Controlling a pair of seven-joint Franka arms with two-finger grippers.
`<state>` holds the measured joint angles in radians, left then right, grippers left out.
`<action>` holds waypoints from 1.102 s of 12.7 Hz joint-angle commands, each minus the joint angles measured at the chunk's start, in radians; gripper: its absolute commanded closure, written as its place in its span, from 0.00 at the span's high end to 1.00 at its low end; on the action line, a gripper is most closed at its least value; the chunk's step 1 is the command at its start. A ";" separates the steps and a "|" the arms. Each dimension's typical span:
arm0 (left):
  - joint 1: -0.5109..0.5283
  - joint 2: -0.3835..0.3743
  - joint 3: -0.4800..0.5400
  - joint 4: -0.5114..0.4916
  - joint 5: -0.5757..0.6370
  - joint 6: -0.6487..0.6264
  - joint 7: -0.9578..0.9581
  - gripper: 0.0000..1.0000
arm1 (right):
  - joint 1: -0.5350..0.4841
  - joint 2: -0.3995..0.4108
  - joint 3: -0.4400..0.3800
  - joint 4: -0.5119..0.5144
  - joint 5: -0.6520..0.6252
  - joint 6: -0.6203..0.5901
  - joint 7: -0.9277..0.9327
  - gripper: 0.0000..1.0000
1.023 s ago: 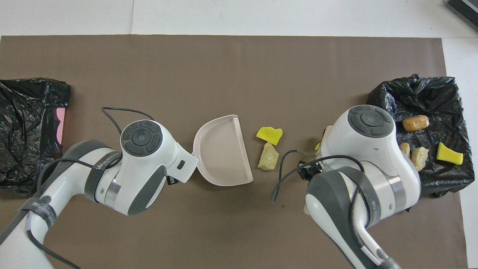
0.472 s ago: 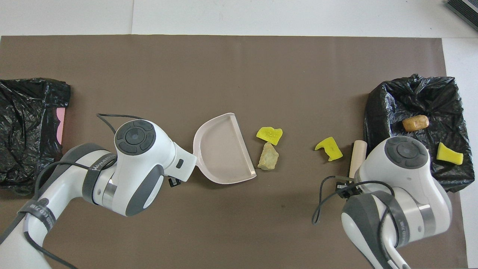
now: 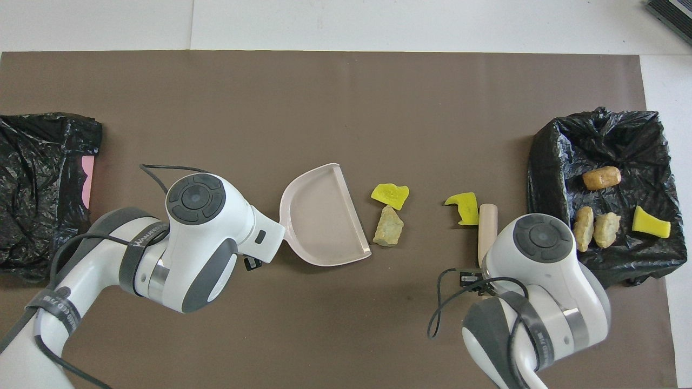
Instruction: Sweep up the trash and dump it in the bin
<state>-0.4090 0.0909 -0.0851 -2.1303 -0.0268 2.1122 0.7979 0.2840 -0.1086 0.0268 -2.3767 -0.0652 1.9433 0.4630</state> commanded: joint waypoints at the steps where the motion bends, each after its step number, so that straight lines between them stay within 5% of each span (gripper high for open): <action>1: 0.002 -0.034 0.001 -0.039 -0.012 0.020 -0.005 0.00 | 0.047 0.120 0.002 0.127 0.036 -0.001 -0.021 0.00; 7: 0.002 -0.036 0.001 -0.039 -0.012 0.020 -0.009 0.00 | 0.188 0.317 0.008 0.376 0.143 0.064 -0.041 0.00; 14: 0.006 -0.045 0.001 -0.053 -0.013 0.022 -0.014 0.00 | 0.296 0.322 0.021 0.432 0.387 0.131 -0.139 0.00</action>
<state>-0.4084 0.0856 -0.0841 -2.1407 -0.0279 2.1127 0.7922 0.5911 0.2082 0.0470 -1.9799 0.2524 2.0724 0.4089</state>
